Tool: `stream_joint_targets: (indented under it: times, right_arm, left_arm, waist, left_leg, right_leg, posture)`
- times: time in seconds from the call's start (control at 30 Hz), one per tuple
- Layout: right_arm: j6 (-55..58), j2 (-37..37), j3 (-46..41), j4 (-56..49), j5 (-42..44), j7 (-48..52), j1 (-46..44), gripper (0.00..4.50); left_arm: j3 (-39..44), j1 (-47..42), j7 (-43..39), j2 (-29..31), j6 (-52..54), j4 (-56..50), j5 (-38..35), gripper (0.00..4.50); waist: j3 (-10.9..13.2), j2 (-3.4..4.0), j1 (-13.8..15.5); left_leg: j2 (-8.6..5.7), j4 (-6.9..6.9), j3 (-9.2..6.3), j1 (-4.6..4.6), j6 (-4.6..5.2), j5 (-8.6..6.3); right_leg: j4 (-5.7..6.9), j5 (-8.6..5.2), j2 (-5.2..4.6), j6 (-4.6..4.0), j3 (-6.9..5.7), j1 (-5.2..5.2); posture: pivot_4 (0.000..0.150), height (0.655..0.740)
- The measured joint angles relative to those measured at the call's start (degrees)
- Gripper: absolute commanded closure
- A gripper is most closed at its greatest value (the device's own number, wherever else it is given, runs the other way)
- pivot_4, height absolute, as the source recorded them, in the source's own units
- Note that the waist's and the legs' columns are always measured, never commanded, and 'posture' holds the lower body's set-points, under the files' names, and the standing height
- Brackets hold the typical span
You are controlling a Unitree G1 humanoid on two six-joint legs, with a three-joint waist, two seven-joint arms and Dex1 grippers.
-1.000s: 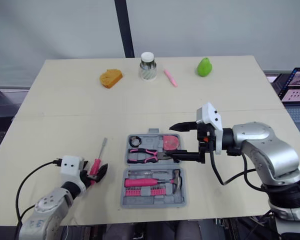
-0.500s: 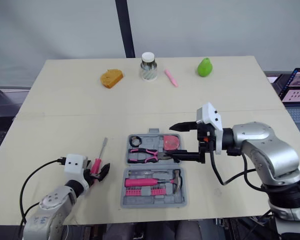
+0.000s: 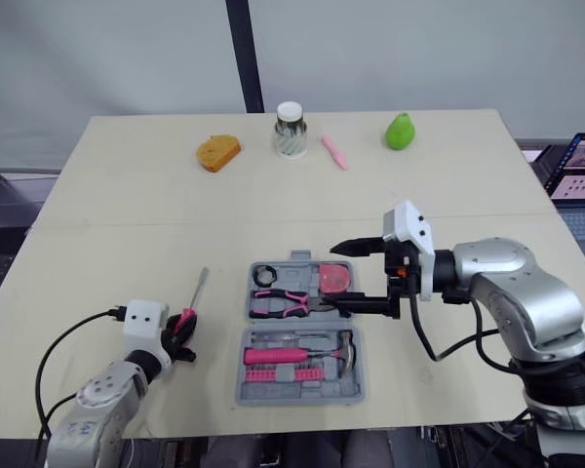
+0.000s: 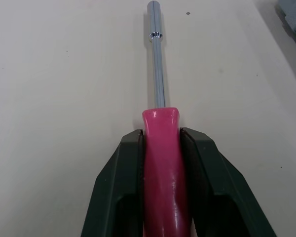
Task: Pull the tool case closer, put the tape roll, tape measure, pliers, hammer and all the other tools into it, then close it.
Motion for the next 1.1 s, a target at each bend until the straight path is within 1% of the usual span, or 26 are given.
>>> stream_joint_targets:
  times: [0.3,0.4,0.57,0.67,0.8,0.97,1.1]
  right_arm:
    - [0.00,0.00,0.00,0.00,0.89,0.00,0.00,0.00]
    - [-0.11,0.00,-0.06,0.01,1.00,0.08,0.04,0.00]
    - [-0.18,-1.38,-1.29,0.08,2.49,1.31,0.85,0.00]
    - [-0.83,-5.08,-3.62,0.03,2.77,3.31,3.52,0.00]
    - [-1.88,-8.53,-5.22,0.12,2.72,5.87,6.91,0.00]
    - [-4.09,-13.24,-7.06,0.40,1.63,9.20,11.28,0.00]
    - [-5.41,-15.59,-7.35,0.44,1.14,11.18,13.99,0.00]
  left_arm:
    - [-0.41,0.27,-0.31,0.50,-1.93,0.82,0.34,3.86]
    - [-0.37,0.19,-1.58,2.02,-2.61,1.11,0.28,3.86]
    - [-0.67,0.09,-10.70,11.23,-1.98,-0.89,-1.51,3.86]
    - [-0.70,0.16,-19.21,19.59,-2.40,-4.12,-3.77,3.86]
    - [-1.05,0.06,-29.06,27.05,-4.85,-5.35,-6.25,3.86]
    - [-0.32,-2.15,-37.35,31.78,-5.87,-7.19,-10.86,3.86]
    - [-0.44,-2.80,-39.52,33.29,-4.20,-10.04,-13.59,3.86]
  waist:
    - [0.00,0.00,0.01]
    - [0.00,0.00,0.00]
    - [0.00,0.00,-0.08]
    - [0.00,-0.01,-0.02]
    - [0.00,0.00,-0.30]
    - [0.01,0.01,-0.13]
    - [0.01,0.01,-0.14]
  left_leg:
    - [0.00,0.00,0.00,0.01,0.00,0.00]
    - [0.01,0.00,0.00,0.00,0.00,0.00]
    - [0.01,-0.03,0.00,-0.04,0.00,0.00]
    - [0.00,-0.04,-0.01,-0.10,-0.01,-0.02]
    - [0.02,-0.08,0.04,-0.10,0.00,-0.02]
    - [0.04,-0.06,0.08,-0.09,-0.01,0.01]
    - [0.01,-0.04,0.08,-0.07,-0.01,0.01]
  right_leg:
    - [0.00,0.00,-0.01,0.00,0.01,0.00]
    - [0.01,0.00,0.00,0.00,0.01,-0.01]
    - [-0.02,0.00,0.01,0.00,0.00,-0.07]
    - [-0.06,0.00,0.01,-0.01,0.00,-0.12]
    - [-0.08,0.00,0.06,0.00,0.02,-0.13]
    - [-0.05,0.00,0.07,0.00,0.04,-0.13]
    - [-0.06,0.02,0.06,0.03,0.07,-0.09]
  posture:
    - [0.150,0.7400]
    - [0.150,0.7400]
    - [0.150,0.7400]
    - [0.150,0.7400]
    - [0.150,0.7400]
    - [0.150,0.7400]
    - [0.150,0.7400]
